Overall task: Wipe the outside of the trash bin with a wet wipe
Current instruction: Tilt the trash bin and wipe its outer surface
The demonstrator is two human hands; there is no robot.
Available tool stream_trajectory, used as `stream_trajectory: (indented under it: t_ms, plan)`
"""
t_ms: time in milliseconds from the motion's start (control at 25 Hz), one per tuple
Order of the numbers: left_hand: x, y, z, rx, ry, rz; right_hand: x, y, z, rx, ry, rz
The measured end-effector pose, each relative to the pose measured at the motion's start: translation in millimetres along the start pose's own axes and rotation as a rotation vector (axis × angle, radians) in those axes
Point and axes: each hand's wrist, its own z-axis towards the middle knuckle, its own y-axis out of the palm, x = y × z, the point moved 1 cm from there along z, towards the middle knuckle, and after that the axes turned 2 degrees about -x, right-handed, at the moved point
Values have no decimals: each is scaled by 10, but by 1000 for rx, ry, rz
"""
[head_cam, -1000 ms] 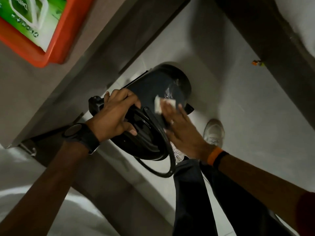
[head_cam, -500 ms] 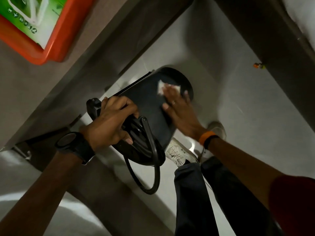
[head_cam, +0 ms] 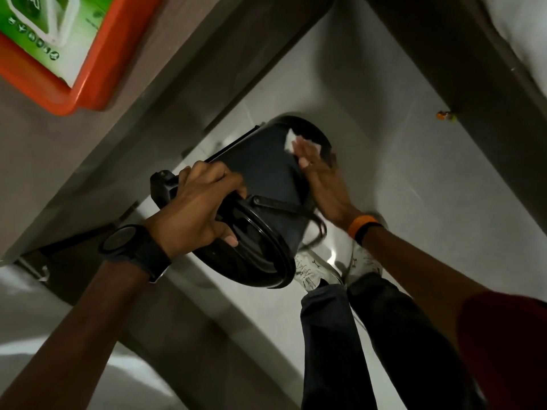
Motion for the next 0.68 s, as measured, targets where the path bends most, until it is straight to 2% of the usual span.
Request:
stream_trajectory:
  t_ms: [80,240,400,480,600,680]
  plan:
    - [58,-27,49,-16,-9,-23,123,-58,168,47,79,-55]
    - [148,-79,197,-177,-21,129,200,-19,177,28,-1,-204]
    - [326,-52,351,-252,43,228,152,-141,56,14,15,-158]
    - [344,-69,379,-221,63,190,5,-132,-151,6,-80,-44]
    - [271,-113,346,-162,78,71,-172,-37,-506,-6,-324,70]
    - [267,-121,320,-118,98,-20,-113,-28,-569,7,-347,58]
